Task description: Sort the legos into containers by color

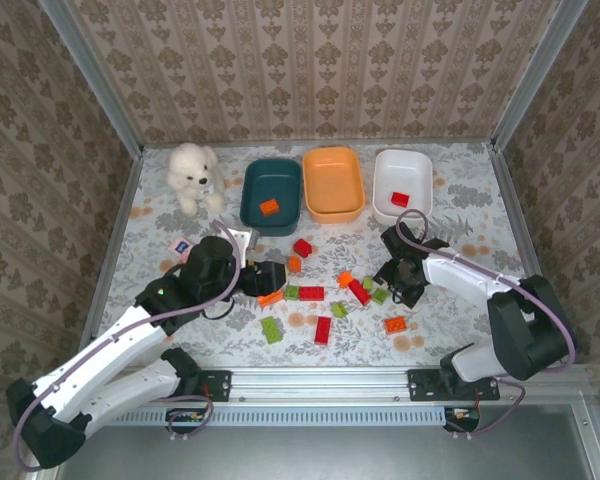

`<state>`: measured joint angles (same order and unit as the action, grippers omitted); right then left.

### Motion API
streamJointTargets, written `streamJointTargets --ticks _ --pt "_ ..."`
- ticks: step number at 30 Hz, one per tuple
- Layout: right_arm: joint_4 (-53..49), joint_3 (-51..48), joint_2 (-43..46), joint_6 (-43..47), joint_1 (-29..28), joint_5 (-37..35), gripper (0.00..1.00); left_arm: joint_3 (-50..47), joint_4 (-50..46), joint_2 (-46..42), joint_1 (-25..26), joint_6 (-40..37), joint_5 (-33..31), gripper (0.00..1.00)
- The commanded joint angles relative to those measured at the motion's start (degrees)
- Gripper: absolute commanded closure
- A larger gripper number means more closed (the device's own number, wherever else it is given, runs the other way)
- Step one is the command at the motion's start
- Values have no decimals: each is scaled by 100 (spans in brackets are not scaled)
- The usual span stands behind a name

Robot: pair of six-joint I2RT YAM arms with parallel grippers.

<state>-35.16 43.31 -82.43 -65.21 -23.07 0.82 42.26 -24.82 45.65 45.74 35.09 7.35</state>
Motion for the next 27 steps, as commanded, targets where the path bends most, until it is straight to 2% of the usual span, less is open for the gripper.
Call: streamJointTargets --ticks 1,9,12,20,23,27 --pt "187 89 -98 -230 -135 155 33 -86 -58 -165 32 -76 75 21" --pt "202 169 -300 -286 -345 223 33 -86 33 -122 29 -22 64 21" --pt "157 108 -261 -340 -396 243 36 -95 46 -108 31 -20 65 21" --pt "203 -4 -283 -436 -470 252 54 -161 195 -74 26 32 82 21" --pt "130 87 -242 -383 -470 174 64 -167 250 -57 29 72 116 21" --pt "-311 453 91 -37 -508 -189 67 -111 303 -52 29 128 66 21"
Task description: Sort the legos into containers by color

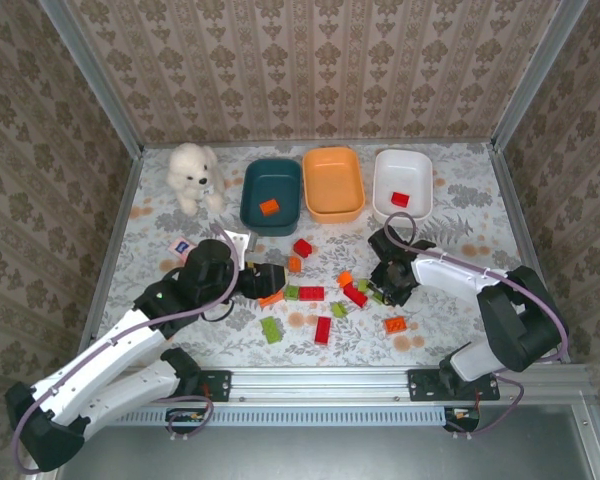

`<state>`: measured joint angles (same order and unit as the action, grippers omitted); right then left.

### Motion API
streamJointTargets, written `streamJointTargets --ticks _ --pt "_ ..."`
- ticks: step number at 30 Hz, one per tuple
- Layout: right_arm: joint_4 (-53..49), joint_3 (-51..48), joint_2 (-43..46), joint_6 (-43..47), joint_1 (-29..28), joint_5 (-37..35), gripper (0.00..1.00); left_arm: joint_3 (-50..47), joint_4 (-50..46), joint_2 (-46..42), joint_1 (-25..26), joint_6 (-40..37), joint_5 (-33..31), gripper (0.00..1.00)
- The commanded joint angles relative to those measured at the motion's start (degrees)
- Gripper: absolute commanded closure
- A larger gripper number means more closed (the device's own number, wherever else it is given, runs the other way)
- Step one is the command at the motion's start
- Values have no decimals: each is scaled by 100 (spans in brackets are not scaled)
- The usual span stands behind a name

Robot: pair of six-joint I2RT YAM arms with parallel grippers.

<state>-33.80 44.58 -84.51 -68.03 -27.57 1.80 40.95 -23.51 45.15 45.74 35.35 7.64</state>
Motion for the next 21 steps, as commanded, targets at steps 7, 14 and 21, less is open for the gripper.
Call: streamJointTargets --ticks 7,14,21 --pt "-898 2094 288 1524 -297 -1062 70 536 507 298 -274 452 -214 18" --pt "-691 4399 -1645 2450 -295 -937 70 1273 626 1207 -1176 587 207 17" --pt "-880 6451 -3604 2574 128 -530 71 1668 560 1637 -1609 548 326 17"
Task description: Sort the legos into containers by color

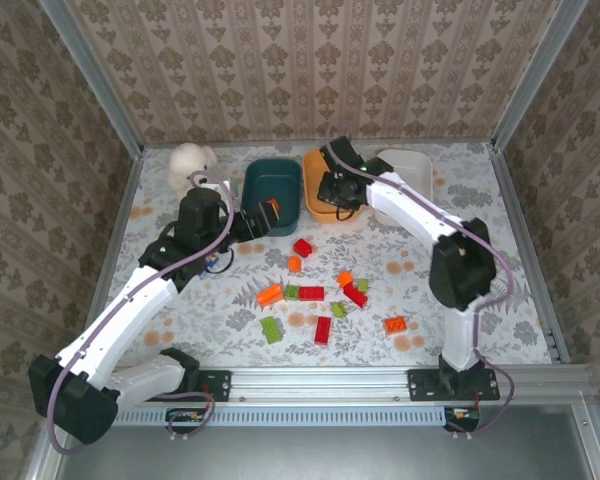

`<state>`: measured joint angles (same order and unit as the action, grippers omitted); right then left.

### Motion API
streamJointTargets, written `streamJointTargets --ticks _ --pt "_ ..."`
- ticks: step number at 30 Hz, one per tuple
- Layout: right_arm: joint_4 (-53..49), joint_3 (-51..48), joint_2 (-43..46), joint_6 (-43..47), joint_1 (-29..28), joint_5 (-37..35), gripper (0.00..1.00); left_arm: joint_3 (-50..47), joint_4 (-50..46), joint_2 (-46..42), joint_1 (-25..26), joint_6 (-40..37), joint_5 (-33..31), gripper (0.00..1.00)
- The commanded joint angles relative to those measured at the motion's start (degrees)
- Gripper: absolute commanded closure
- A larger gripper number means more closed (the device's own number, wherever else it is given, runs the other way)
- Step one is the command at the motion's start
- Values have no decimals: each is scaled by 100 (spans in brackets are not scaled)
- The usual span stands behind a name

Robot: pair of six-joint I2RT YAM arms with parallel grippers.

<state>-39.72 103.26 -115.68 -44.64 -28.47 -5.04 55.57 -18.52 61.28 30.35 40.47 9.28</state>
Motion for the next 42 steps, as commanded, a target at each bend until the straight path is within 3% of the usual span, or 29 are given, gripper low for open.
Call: streamJointTargets --ticks 1,11,19,23,26,31,39,42 --pt "-305 805 -714 244 268 205 71 201 68 33 -81 24 158 17" --pt "-1157 3079 -2836 -9 657 753 70 -62 -84 -330 -90 108 43 17" --pt "-1275 3427 -3115 -238 793 1010 57 -284 -441 -631 -95 147 4 17" --pt "-1310 3540 -2859 2 812 1028 42 -431 -722 -768 -99 252 -54 17" --pt "-1327 3527 -2413 315 783 912 32 -533 -1013 -817 -99 346 -75 17" --pt "-924 2796 -1150 885 549 700 30 -823 -1370 -920 -99 546 25 17" --pt "1055 -1034 1960 1300 -131 561 30 -1311 -1326 -1071 -75 879 182 17" --pt "1373 -2249 3054 1275 -389 537 30 -1356 -1302 -983 9 828 252 17"
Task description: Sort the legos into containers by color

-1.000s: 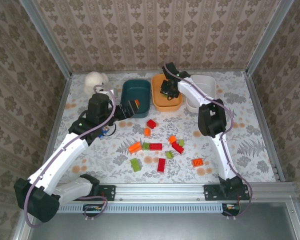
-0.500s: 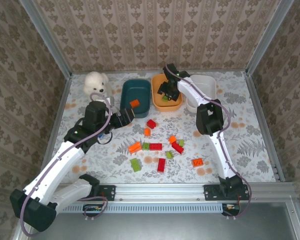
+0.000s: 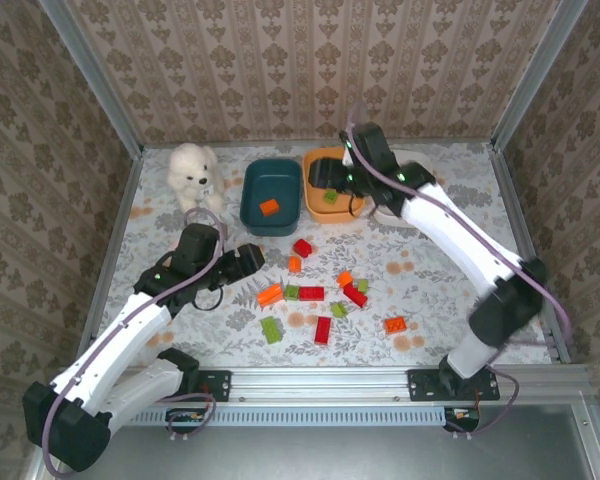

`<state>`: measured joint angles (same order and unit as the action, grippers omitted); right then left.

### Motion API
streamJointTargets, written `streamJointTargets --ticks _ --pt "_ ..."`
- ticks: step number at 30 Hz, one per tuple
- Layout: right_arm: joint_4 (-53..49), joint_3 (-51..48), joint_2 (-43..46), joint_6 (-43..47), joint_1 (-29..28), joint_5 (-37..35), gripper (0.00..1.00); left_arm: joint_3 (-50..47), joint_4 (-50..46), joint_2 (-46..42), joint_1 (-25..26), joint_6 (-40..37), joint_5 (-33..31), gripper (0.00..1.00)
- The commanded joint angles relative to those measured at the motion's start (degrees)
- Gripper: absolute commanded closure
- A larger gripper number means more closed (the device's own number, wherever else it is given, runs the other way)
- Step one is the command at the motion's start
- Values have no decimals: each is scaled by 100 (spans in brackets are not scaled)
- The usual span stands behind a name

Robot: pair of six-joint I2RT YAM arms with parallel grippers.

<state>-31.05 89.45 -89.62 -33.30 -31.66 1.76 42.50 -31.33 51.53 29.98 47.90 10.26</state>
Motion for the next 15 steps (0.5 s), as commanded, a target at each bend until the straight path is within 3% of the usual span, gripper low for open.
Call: streamJointTargets --ticks 1,4,8,15 --pt "456 -1205 767 104 -171 -186 30 -59 -29 29 80 51 169 17" --pt "133 -2082 1712 -200 -378 -334 30 -59 -51 210 234 43 195 17" --pt "-533 -3059 2789 -761 -447 -534 31 289 205 685 825 -222 231 18" --pt "-1883 -3149 3889 -1317 -439 -1480 31 1750 180 2462 2511 -2535 429 21"
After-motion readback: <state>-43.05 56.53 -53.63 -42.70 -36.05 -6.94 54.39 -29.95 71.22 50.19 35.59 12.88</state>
